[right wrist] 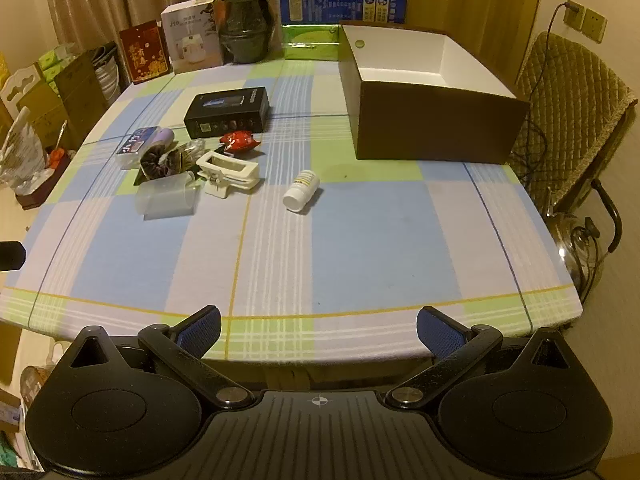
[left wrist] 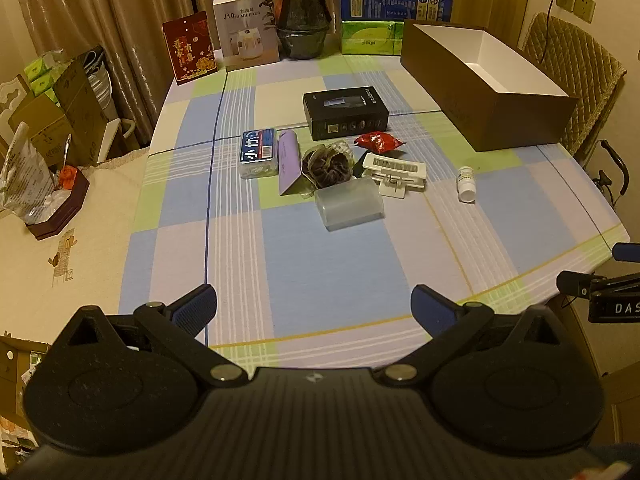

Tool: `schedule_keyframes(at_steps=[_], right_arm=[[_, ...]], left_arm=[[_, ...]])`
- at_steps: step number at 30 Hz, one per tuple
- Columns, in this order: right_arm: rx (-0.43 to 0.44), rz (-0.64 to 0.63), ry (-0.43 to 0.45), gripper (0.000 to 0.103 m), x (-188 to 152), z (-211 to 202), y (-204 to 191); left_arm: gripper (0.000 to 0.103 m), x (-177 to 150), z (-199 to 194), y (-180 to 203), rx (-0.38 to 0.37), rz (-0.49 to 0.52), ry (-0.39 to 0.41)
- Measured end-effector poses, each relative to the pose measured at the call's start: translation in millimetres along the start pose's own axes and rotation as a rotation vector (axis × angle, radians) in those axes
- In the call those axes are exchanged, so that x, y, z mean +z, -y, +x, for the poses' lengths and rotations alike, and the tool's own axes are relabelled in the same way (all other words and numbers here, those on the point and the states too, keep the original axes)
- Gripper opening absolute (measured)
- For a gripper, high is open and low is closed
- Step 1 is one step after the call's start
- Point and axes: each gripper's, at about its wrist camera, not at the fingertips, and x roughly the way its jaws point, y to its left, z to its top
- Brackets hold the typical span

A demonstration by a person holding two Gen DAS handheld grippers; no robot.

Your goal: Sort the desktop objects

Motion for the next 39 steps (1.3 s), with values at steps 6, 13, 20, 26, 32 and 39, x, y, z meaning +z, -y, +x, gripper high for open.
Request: schedule_keyframes(at_steps=[6,13,20,26,32,39], right_arm=[[-0.002,-0.005,-0.005,0.101,2.6,2.1,-0.3],[-0.001,-0.015,-0.008,0.101,6.2,5.0,-1.5],[0.002,-0.018,-0.010,0.101,8.8,8.9,-1.4],[0.004,-0.018,-0.013,0.101,10.4,11.6,-0.3],[0.006,-0.021,-0.017,0.101,14.4,15.4,0.8],[0.015,-0.027,-0.020,0.101,19.3,21.1,3.2]], left_arm=[[0.102,1.0,2.6,-0.6,0.000,0.000,-0.003],[0.102,2.4,7.1,-2.4,0.001,-0.004,-0.011],[0.102,5.3,10.1,-2.2,0.004,-0.006,-0.016],[0.102,7.0,14.0,-3.6,0.006,-0.010,-0.022],[0.102,8.9,18.1,-2.9,0.009,-0.014,-0.029],[0.102,12.9,23.9,-2.3,0.014,-0.022,-0.041]])
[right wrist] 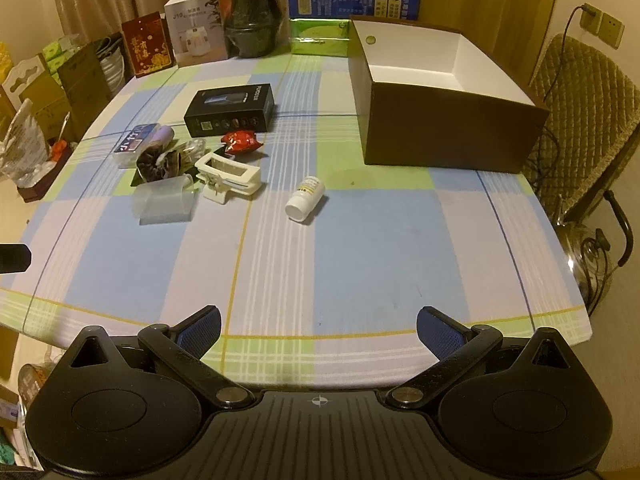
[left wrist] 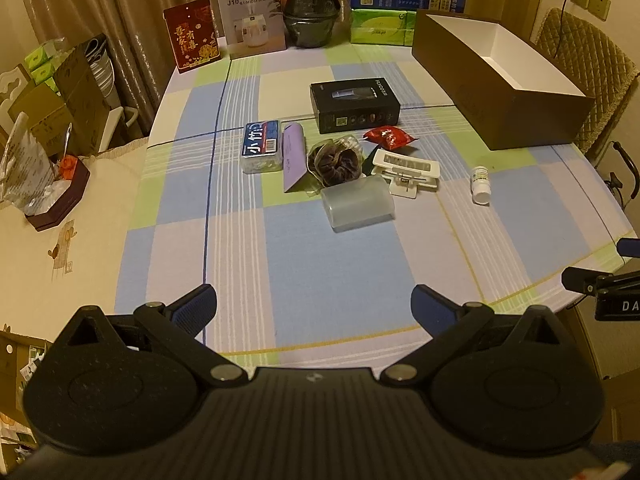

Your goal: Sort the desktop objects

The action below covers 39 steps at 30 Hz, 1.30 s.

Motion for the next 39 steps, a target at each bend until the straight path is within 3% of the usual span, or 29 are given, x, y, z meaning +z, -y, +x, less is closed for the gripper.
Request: schedule_keyframes(at_steps=[30,39], right_arm=[[0.073,-0.023,-0.039,0.101,40.6,41.9,30.7],[0.139,-0.035,-0.008,0.101,58.1,60.8,29.9]], left_arm=[[0.102,37.4,46.4,19.4,0.000,-0.047,-0.060],[0.102,47.4,66.3,23.6,0.003,-0.056,-0.053]])
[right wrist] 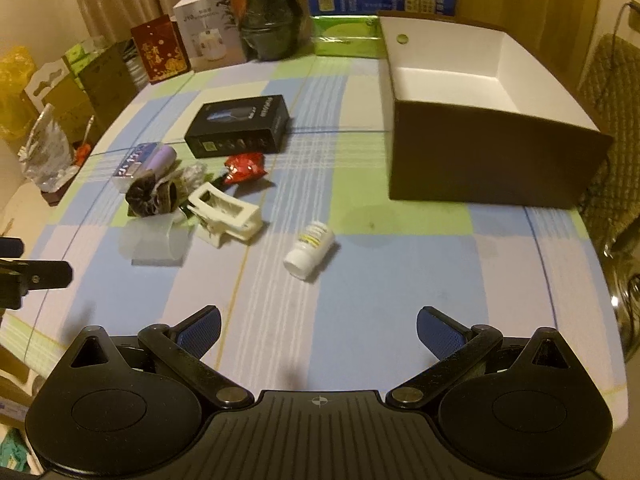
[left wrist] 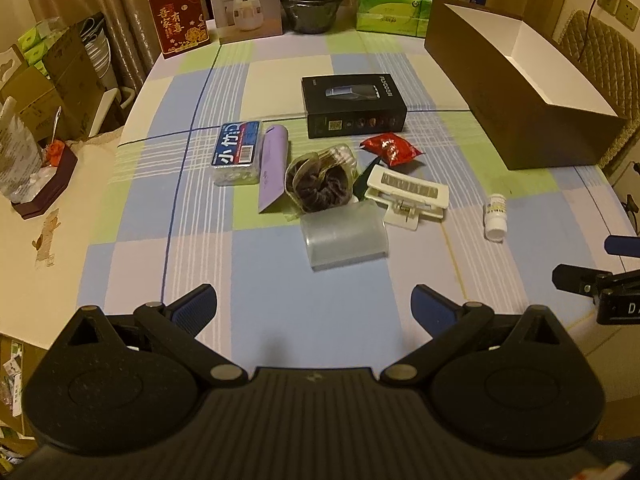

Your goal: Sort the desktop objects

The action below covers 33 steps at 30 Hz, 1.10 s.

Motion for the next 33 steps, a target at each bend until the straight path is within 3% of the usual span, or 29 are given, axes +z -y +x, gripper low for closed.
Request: schedule_keyframes(at_steps=[13,20,29,33], right_arm=[[0.050,-0.001,0.046,0.101,22.4,37.7,7.8],[0.070,-0.010,0.030,0.072,25.2,56.2,12.7],[0.072,-0.009,-0.001,0.051,34.4,84.7,19.4],[0.082,-0.021,-0.013,0.047,35.6,93.7,18.7]], left_arm=[[0.102,11.9,34.3,5.1,-0.006,-0.016,0.001],[0.100,21.1,54.8,8.6,-0.012,-0.017,-0.001],[0.098,27.6,79.4,14.5,-0.004,-0.027,-0.024],[0.097,29.5,86.2,14.8,-0.002,-0.035,-0.031]])
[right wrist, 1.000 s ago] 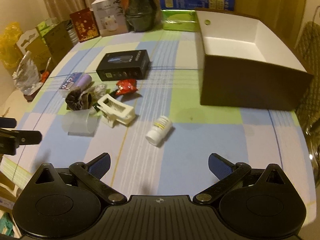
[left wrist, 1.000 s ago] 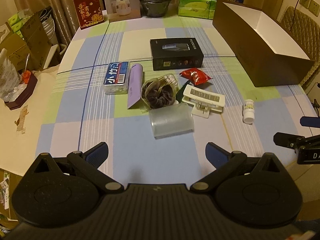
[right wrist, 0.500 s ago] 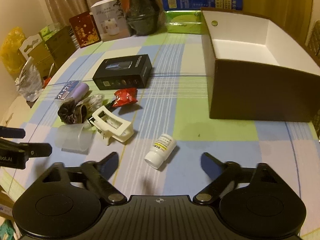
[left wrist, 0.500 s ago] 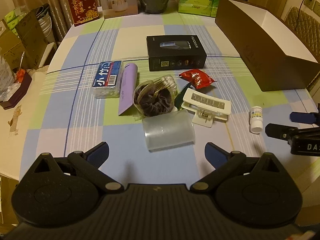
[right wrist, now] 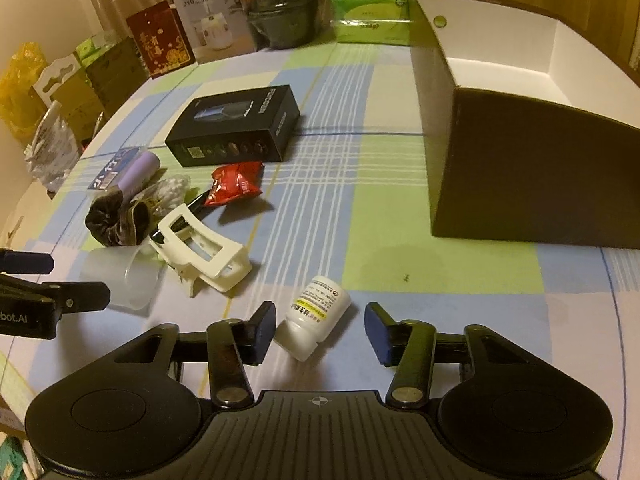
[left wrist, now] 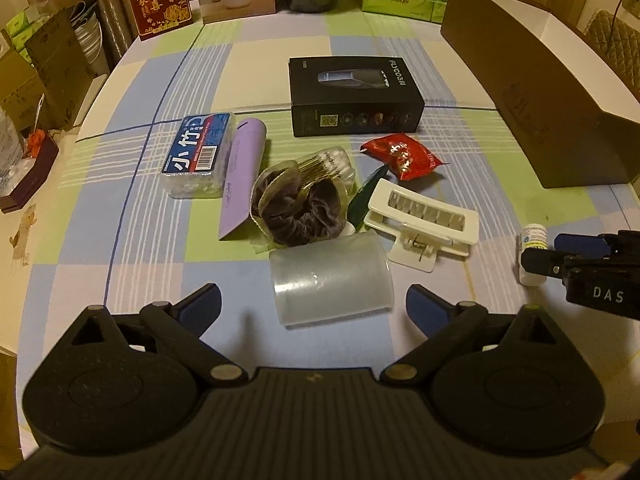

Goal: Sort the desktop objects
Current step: 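Grasp the white pill bottle with the right gripper while the left gripper grasps the frosted cup, then carry the pill bottle and frosted cup with both grippers over the cardboard box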

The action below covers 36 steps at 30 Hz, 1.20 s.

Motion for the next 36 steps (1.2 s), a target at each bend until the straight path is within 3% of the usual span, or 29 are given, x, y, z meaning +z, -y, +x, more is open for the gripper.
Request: schedule_keyframes(at_steps=[4,8,10,21,28,36], right_arm=[[0.005,-0.017,-0.007,0.043,1.4,7.2,-0.5],[0.002,-0.038,-0.013,0.028,1.6,12.7,1.8],[-0.003,-0.053,-0.011,0.025,1.8,12.9,3.2],[-0.002,-0.054,-0.021,0.024,-0.2,6.0,17.9],[0.012,-0.039,-0.035,0.025,-2.4,-0.3,27.5],[0.040,-0.018,-0.030,0.024,-1.3,-17.5,41.3]], left_arm=[[0.097,2.1,6.4,1.2,0.002,-0.005,-0.009],[0.095,4.5,13.5,4.1,0.001,-0.006,-0.017],[0.092,6.0,17.7,5.6,-0.002,-0.005,-0.023],[0.073,11.6,33.2,6.3,-0.014,-0.015,-0.045],[0.072,8.0,28.7,8.7,-0.003,0.006,-0.028],[0.072,3.3,-2.0,8.3,-0.007,0.043,0.022]])
